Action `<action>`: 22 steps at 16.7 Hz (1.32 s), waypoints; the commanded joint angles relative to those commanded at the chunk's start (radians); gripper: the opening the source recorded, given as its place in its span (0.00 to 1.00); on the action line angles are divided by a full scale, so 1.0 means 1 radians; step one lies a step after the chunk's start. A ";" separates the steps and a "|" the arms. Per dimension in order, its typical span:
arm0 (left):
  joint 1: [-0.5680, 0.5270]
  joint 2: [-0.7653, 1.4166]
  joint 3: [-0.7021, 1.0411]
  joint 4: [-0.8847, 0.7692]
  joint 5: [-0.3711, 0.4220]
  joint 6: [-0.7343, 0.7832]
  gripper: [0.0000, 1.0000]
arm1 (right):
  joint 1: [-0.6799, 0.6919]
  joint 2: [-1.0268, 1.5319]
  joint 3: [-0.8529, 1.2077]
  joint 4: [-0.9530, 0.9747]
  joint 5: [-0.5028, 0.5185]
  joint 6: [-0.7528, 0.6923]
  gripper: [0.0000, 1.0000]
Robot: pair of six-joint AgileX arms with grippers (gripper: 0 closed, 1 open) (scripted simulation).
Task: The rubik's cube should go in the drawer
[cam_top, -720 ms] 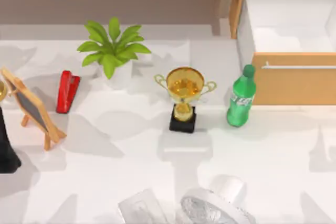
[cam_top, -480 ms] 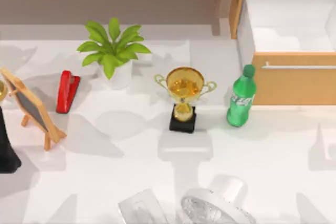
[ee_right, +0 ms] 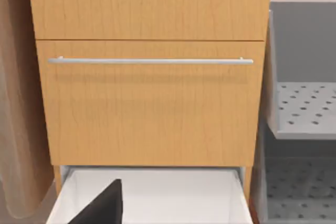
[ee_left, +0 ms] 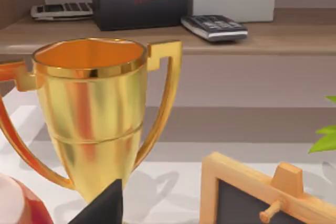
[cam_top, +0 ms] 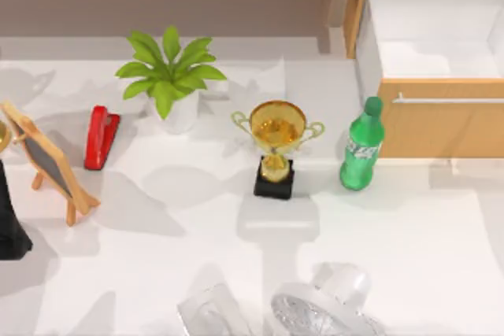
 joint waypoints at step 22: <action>0.000 0.000 0.000 0.000 0.000 0.000 1.00 | 0.613 1.861 1.308 0.510 0.646 0.015 1.00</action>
